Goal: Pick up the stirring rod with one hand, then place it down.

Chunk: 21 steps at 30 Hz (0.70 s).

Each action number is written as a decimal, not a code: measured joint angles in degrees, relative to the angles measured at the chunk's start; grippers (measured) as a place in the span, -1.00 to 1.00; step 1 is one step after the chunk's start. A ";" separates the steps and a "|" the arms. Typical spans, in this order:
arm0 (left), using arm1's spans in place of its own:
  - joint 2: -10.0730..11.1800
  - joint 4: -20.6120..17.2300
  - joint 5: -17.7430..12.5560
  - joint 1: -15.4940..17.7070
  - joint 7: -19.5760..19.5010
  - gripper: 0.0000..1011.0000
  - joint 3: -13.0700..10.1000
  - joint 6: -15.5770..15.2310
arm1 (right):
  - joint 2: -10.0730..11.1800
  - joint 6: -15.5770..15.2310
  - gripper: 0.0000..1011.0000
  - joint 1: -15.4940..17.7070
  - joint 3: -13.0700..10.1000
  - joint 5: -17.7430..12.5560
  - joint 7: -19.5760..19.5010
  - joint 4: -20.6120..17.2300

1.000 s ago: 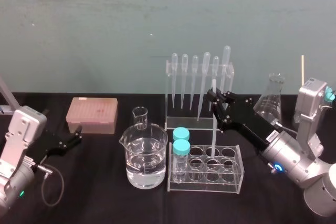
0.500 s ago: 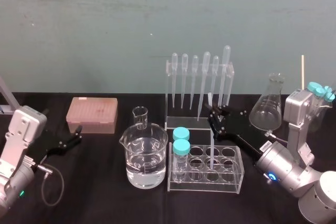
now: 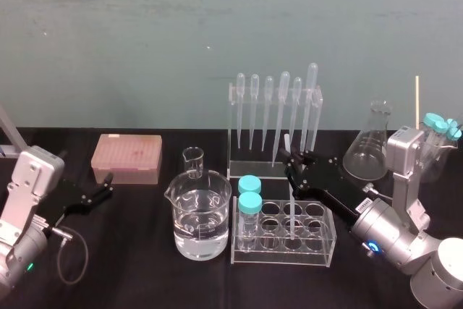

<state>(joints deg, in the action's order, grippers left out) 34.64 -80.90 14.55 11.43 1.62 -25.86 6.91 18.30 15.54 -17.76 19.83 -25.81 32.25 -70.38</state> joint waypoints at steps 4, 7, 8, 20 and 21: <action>0.00 0.00 0.00 0.00 0.00 0.98 0.00 0.00 | 0.01 0.02 -0.86 0.01 -0.01 -0.04 0.01 -0.02; 0.00 0.00 0.00 0.00 0.00 0.98 0.00 0.00 | 0.02 0.03 -0.84 0.02 -0.03 -0.09 0.01 -0.04; 0.00 0.00 0.00 0.00 0.00 0.98 0.00 0.00 | 0.03 0.03 -0.78 0.02 -0.04 -0.11 0.02 -0.05; 0.00 0.00 0.00 0.00 0.00 0.98 0.00 0.00 | 0.07 0.07 -0.01 0.02 -0.09 -0.19 0.03 -0.12; 0.00 0.00 0.00 0.00 0.00 0.98 0.00 0.00 | 0.07 0.07 0.03 0.02 -0.09 -0.19 0.03 -0.12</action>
<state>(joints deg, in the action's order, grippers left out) 34.64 -80.90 14.54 11.43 1.62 -25.86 6.91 18.38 15.61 -17.74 19.74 -26.00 32.28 -70.50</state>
